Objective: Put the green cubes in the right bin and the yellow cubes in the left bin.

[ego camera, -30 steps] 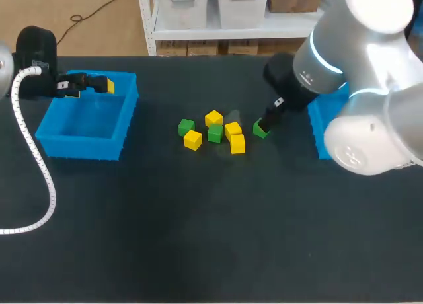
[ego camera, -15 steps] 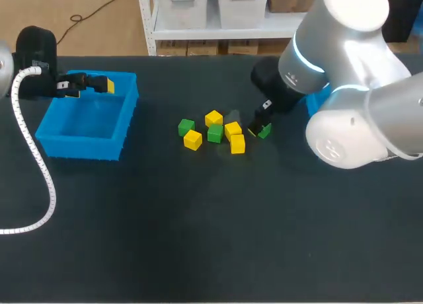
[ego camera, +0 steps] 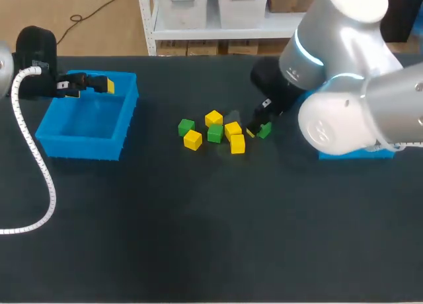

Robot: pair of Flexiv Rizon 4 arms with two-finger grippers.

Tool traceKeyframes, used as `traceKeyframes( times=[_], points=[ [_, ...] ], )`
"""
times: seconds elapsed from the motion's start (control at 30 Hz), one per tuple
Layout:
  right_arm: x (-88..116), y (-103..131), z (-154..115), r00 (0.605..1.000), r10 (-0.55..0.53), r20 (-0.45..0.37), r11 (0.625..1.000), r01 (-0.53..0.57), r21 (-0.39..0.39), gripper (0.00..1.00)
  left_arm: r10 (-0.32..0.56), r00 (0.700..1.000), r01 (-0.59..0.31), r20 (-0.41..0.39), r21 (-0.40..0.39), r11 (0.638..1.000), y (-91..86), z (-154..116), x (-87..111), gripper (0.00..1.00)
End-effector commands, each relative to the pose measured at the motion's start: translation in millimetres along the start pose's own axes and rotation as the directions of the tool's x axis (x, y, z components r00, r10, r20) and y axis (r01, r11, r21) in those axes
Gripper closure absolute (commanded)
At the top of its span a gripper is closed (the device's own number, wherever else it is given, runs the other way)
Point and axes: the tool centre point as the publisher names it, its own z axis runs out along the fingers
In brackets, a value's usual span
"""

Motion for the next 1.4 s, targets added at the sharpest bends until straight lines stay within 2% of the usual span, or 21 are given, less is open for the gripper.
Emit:
traceKeyframes(
  times=[0.03, 0.13, 0.4, 0.77, 0.8, 0.83, 0.87, 0.93, 1.0, 1.4],
  points=[
    [-2.5, -5.5, 3.2, 1.000, -0.006, -0.001, 1.000, 0.006, -0.025, 0.00, 0.003, 1.000, -0.003, 0.008, 0.015, 1.000, 3.3, 0.5, 1.3, 0.00],
    [-1.9, -6.8, 5.5, 1.000, -0.021, -0.001, 1.000, 0.021, -0.012, 0.00, 0.003, 1.000, -0.003, 0.008, 0.015, 1.000, 3.3, 0.5, 1.3, 0.00],
    [-1.7, -5.0, 11.2, 0.998, -0.058, -0.030, 0.993, 0.061, 0.101, 0.00, 0.003, 1.000, -0.003, 0.008, 0.015, 1.000, 3.3, 0.5, 1.3, 0.00],
    [1.5, -2.9, 13.4, 0.998, -0.047, -0.033, 0.991, 0.051, 0.122, 0.00, 0.003, 1.000, -0.003, 0.008, 0.015, 1.000, 3.3, 0.5, 1.3, 0.00],
    [2.6, -2.7, 13.8, 0.999, -0.042, -0.033, 0.991, 0.046, 0.124, 0.18, 0.003, 1.000, -0.003, 0.008, 0.015, 1.000, 3.3, 0.5, 1.3, 0.00],
    [3.6, -2.5, 14.0, 0.999, -0.040, -0.033, 0.991, 0.044, 0.124, 0.51, 0.003, 1.000, -0.003, 0.008, 0.015, 1.000, 3.3, 0.5, 1.3, 0.00],
    [4.4, -2.2, 14.1, 0.999, -0.034, -0.028, 0.990, 0.038, 0.134, 0.58, 0.003, 1.000, -0.003, 0.008, 0.015, 1.000, 3.3, 0.5, 1.3, 0.00],
    [5.7, -2.1, 13.4, 0.999, -0.026, -0.024, 0.990, 0.029, 0.139, 0.83, 0.003, 1.000, -0.003, 0.008, 0.015, 1.000, 3.3, 0.5, 1.3, 0.00],
    [6.4, -2.2, 12.2, 1.000, -0.022, -0.022, 0.989, 0.025, 0.148, 0.98, 0.003, 1.000, -0.003, 0.008, 0.015, 1.000, 3.3, 0.5, 1.3, 0.00],
    [8.7, -7.8, 1.6, 1.000, 0.002, -0.013, 0.974, 0.001, 0.227, 1.00, 0.003, 1.000, -0.003, 0.008, 0.015, 1.000, 3.3, 0.5, 1.3, 0.00]
  ],
)
